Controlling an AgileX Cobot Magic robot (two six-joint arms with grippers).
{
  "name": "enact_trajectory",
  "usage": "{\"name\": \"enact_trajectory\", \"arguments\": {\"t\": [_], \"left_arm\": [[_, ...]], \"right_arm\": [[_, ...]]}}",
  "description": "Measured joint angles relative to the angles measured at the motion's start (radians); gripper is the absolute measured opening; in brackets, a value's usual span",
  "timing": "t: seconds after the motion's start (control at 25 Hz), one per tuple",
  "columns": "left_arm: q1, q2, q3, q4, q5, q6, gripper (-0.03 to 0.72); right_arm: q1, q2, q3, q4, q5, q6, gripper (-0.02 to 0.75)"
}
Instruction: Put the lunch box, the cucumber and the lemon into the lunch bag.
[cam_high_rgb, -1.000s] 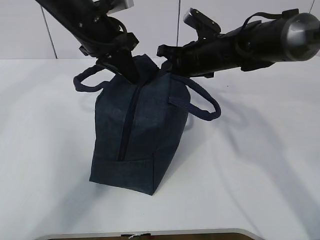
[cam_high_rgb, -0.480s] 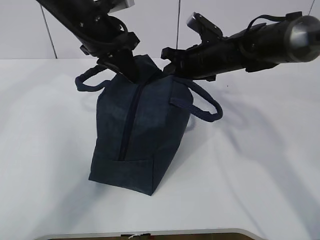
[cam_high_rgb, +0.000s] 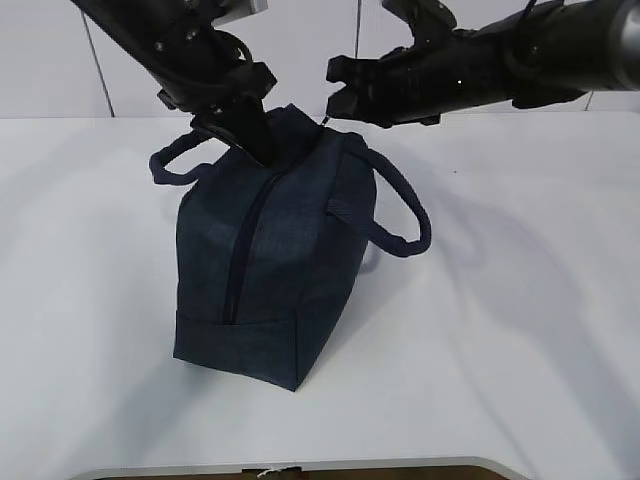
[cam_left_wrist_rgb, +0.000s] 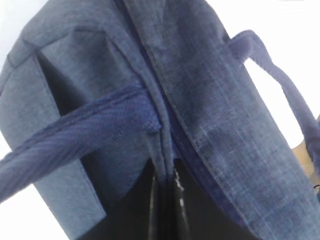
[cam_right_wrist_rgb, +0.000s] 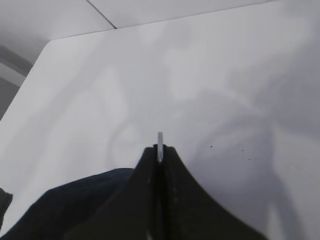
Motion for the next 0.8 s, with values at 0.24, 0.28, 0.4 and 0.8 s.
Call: {"name": "enact_trajectory", "arguments": {"t": [0.24,0.28,0.4,0.8], "left_arm": [[0.000,0.000,0.000,-0.012,0.002,0.001,-0.014],[0.000,0.000,0.000,-0.014,0.002,0.001,-0.014],[-0.005,0.000,0.000,-0.014,0.002,0.002,-0.015],[-0.042,0.000,0.000,0.013,-0.012,0.009,-0.015]], "right_arm": [[0.000,-0.002,-0.002,0.000,0.027,-0.013,0.005],[0.000,-0.002,-0.002,0.000,0.040,-0.014,0.005],[0.000,-0.002,-0.002,0.000,0.066,-0.022,0.005],[0.000,0.090,-0.012,0.006,0.074,-0.026,0.005]]}}
